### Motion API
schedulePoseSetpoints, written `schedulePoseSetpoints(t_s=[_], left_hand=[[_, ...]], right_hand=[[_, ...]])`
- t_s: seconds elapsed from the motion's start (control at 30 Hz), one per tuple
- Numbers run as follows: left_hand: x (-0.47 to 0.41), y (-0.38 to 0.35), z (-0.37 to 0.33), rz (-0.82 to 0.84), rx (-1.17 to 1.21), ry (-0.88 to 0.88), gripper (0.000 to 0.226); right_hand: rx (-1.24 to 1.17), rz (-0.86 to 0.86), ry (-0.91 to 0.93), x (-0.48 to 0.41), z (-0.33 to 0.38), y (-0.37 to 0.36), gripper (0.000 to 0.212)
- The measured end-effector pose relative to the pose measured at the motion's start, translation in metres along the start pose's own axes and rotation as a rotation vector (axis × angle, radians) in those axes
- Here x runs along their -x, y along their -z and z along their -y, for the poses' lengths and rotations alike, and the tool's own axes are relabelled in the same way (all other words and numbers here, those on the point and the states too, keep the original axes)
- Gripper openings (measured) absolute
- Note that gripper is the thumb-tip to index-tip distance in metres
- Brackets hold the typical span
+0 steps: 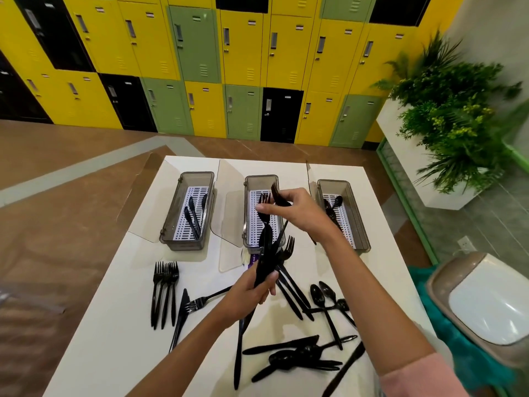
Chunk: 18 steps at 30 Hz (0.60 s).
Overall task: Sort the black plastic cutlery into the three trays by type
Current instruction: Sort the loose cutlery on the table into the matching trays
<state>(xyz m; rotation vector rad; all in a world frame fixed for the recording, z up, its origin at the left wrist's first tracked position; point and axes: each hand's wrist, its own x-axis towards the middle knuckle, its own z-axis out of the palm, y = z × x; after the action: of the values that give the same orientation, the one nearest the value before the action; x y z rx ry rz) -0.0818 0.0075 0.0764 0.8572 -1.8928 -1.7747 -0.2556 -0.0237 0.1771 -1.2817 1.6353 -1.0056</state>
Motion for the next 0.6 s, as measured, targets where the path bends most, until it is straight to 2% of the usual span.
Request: schedulePoseSetpoints(t_s=[0.1,0.23,0.43,0.53,0.6], left_hand=[[0.002,0.002,-0.001,-0.010,0.012,-0.002,0.015],[0.007,0.004,0.002,-0.043,0.045,0.013,0.012],[0.006,0.009,0.008,-0.154,0.149,0.069,0.018],[0.004,0.010,0.009,-0.191,0.171,0.098,0.018],[0.002,0.009,0.011,-0.197,0.185,0.104,0.019]], right_hand=[[-0.062,-0.047,0.056,0.004,0.008,-0.002,0.027],[-0.259,-0.231,0.124,0.005,0.019,0.009,0.005],[-0.446,-0.255,0.031,0.012,-0.008,0.021,0.011],[-0.382,-0.233,-0.103,0.018,-0.034,0.009,0.009],[-0.257,-0.171,-0.206,0.024,-0.049,-0.008,0.027]])
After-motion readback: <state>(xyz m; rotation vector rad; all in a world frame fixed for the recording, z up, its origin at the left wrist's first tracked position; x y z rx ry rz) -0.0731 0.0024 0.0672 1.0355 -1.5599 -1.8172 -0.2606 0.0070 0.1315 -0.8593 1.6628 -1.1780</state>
